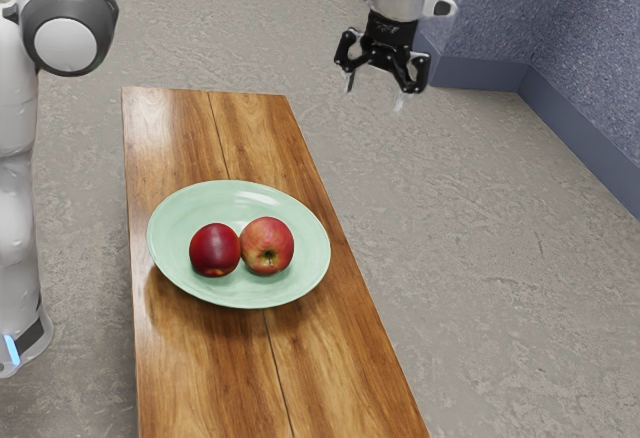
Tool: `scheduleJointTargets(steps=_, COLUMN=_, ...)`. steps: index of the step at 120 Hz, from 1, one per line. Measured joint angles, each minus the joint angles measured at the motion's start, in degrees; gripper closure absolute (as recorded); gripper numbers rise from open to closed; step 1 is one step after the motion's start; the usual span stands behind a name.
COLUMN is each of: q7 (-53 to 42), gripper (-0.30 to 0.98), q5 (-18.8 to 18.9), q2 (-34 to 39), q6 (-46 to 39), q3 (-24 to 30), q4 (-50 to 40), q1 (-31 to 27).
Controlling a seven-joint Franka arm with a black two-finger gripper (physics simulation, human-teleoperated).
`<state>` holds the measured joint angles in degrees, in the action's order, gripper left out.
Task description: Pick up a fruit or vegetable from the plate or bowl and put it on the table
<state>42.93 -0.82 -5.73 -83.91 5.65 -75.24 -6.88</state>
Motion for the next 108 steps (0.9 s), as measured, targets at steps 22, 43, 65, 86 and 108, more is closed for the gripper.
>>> scheduleJointTargets(steps=22, q7=26.06, gripper=0.00, q5=-0.07, q2=0.21, q6=1.90, q3=0.17, q4=0.24, q1=0.27)
scheduleJointTargets(steps=43, q7=41.76, gripper=0.00, q5=0.11, q2=0.60, q6=2.75, q3=0.17, q4=0.13, q1=1.77)
scheduleJointTargets(steps=65, q7=45.96, gripper=0.00, q5=0.58, q2=1.49, q6=3.85, q3=-0.06, q4=-0.32, q1=1.14)
scheduleJointTargets(steps=86, q7=42.40, gripper=0.00, q5=5.17, q2=11.70, q6=1.02, q3=-0.03, q4=-20.77, q1=1.34)
scheduleJointTargets(steps=108, q7=37.86, gripper=0.00, q5=7.57, q2=23.85, q6=-10.10, q3=3.62, q4=-41.17, q1=3.01)
